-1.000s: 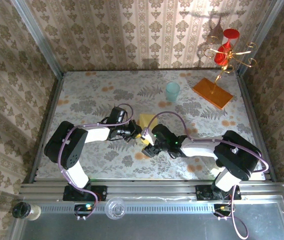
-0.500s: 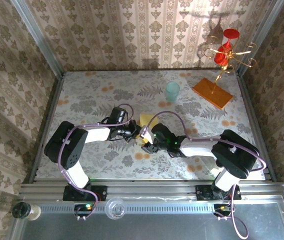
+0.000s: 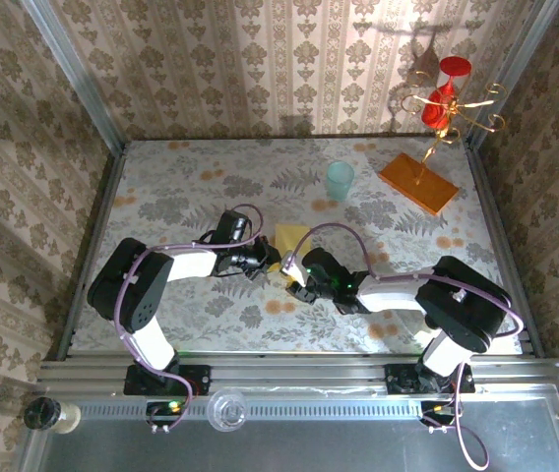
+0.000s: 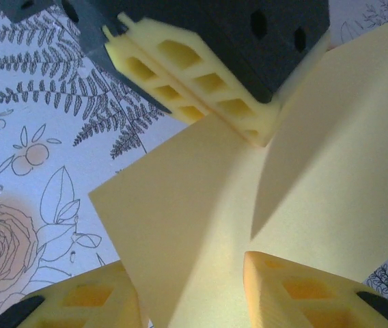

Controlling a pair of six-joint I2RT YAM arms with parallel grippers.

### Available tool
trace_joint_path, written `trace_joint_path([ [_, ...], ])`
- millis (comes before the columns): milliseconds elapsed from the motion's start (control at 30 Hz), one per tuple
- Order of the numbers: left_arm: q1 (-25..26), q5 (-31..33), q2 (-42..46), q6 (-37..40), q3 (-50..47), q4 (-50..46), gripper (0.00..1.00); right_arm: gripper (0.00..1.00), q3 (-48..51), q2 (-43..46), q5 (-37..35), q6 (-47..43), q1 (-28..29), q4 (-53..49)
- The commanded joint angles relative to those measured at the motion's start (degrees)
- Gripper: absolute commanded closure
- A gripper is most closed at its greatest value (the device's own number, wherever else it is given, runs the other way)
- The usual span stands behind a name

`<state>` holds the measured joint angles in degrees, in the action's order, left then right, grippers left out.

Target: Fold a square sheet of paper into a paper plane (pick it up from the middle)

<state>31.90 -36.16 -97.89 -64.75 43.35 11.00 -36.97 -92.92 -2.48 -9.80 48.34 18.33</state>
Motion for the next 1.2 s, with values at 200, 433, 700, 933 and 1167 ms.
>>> trace_joint_path([
  [200,0.4,-0.3,-0.8,0.2,-0.5,0.3,0.97,0.63,0.2,1.5,0.4,2.6,0.2,3.1],
  [433,-1.3,-0.3,0.9,1.1,-0.7,-1.0,0.86,0.81,-0.8,-0.1,1.4,4.4,0.1,2.1],
  [700,-9.2,2.2,9.2,10.3,1.3,-12.3,0.64,0.91,1.0,2.2,7.9,7.1,-1.1,0.5],
  [933,-6.2,1.4,5.7,14.5,7.6,-14.3,0.62,0.93,2.3,2.1,13.7,10.1,-2.1,0.7],
  [1167,-1.8,1.6,-4.0,17.8,15.4,-16.2,0.7,0.95,2.3,1.2,17.0,12.1,-3.0,-0.3],
])
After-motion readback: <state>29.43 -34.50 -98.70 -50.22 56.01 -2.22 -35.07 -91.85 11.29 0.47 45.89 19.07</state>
